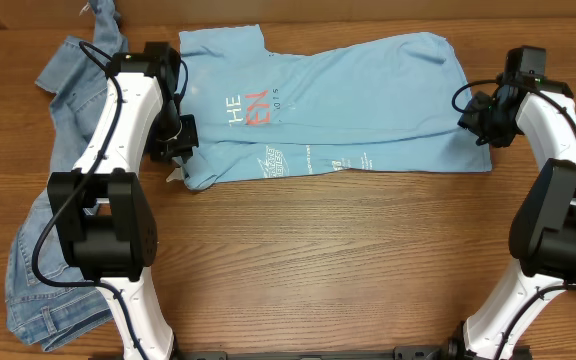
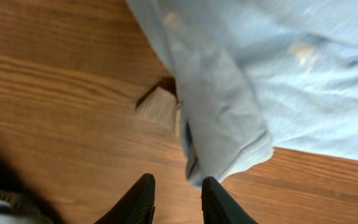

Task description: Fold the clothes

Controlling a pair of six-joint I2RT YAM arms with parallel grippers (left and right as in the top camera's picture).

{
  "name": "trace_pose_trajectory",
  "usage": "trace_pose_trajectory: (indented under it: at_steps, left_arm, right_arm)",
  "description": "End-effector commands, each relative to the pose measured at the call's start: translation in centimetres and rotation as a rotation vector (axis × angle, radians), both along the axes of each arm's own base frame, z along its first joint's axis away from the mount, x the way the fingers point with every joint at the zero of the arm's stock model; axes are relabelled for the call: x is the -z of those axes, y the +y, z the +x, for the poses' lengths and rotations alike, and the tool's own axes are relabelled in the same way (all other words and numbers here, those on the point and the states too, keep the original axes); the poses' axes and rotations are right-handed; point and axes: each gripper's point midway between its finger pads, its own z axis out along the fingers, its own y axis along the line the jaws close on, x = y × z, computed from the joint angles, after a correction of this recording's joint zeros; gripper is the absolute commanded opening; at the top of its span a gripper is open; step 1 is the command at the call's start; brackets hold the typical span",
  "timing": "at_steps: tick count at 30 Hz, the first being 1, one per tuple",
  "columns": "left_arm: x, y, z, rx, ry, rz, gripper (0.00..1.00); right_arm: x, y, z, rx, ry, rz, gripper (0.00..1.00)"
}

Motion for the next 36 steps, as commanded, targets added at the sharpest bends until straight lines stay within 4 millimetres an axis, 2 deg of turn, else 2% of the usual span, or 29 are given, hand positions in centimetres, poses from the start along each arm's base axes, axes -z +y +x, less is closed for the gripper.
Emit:
trace_pose_trajectory:
  at_steps: [1, 3, 6, 8, 9, 11, 15, 18, 24, 29, 30, 31, 32, 33, 34, 36]
  left_arm:
    - [0.3, -1.0, 1.0, 0.013, -0.037, -0.066, 0.30]
    - [0.2, -2.1, 1.3, 0.028, -0.047, -0.129, 0.30]
    - [-0.1, -5.1, 1.3, 0.086, -0.053, -0.253, 0.30]
    - [-0.1, -6.8, 0.4, 0.133, -0.025, -0.278, 0.31]
    - [0.0, -7.4, -0.3, 0.144, 0.003, -0.278, 0.34]
    - [0.6, -8.2, -2.1, 0.100, 0.073, -0.260, 0.49]
    - [3.1, -6.3, -4.4, -0.016, 0.154, -0.126, 0.50]
    - [4.1, -5.1, -5.1, -0.035, 0.167, -0.057, 0.49]
    - [4.4, -2.9, -3.3, -0.061, 0.083, 0.077, 0.49]
    - [4.6, -2.9, -1.7, -0.061, 0.016, 0.079, 0.53]
    - [4.6, -2.9, -1.6, -0.062, 0.013, 0.078, 0.51]
    - [4.6, -2.9, -1.6, -0.061, 0.013, 0.079, 0.42]
    - [4.6, -2.9, -1.6, -0.061, 0.013, 0.079, 0.23]
    - [4.6, -2.9, -1.6, -0.062, 0.012, 0.079, 0.09]
    - [4.6, -2.9, -1.6, -0.062, 0.013, 0.079, 0.04]
    - [4.4, -2.0, -2.2, -0.060, 0.035, 0.129, 0.04]
  right_arm:
    - [0.3, -0.1, 0.2, -0.045, 0.009, -0.018, 0.47]
    - [1.1, 0.0, -0.1, -0.046, 0.029, -0.013, 0.47]
    - [1.2, 0.1, -0.3, -0.046, 0.040, -0.010, 0.47]
    - [1.4, 0.2, -0.9, -0.047, 0.063, -0.004, 0.47]
    - [1.4, 0.2, -1.1, -0.047, 0.071, -0.002, 0.47]
    - [1.6, 0.3, -1.5, -0.046, 0.090, 0.002, 0.49]
    - [1.6, 0.4, -1.9, -0.047, 0.104, 0.006, 0.50]
    - [1.6, 0.4, -1.9, -0.047, 0.104, 0.006, 0.50]
    - [1.6, 0.4, -1.9, -0.047, 0.104, 0.006, 0.51]
    - [1.6, 0.4, -1.9, -0.047, 0.105, 0.007, 0.51]
    - [1.6, 0.4, -1.9, -0.047, 0.106, 0.007, 0.51]
    - [1.6, 0.4, -1.9, -0.047, 0.106, 0.007, 0.51]
    - [1.6, 0.4, -1.9, -0.047, 0.107, 0.007, 0.51]
    - [1.6, 0.4, -1.9, -0.047, 0.107, 0.007, 0.51]
    - [1.6, 0.4, -1.9, -0.047, 0.108, 0.007, 0.51]
    - [1.6, 0.4, -2.0, -0.047, 0.110, 0.008, 0.51]
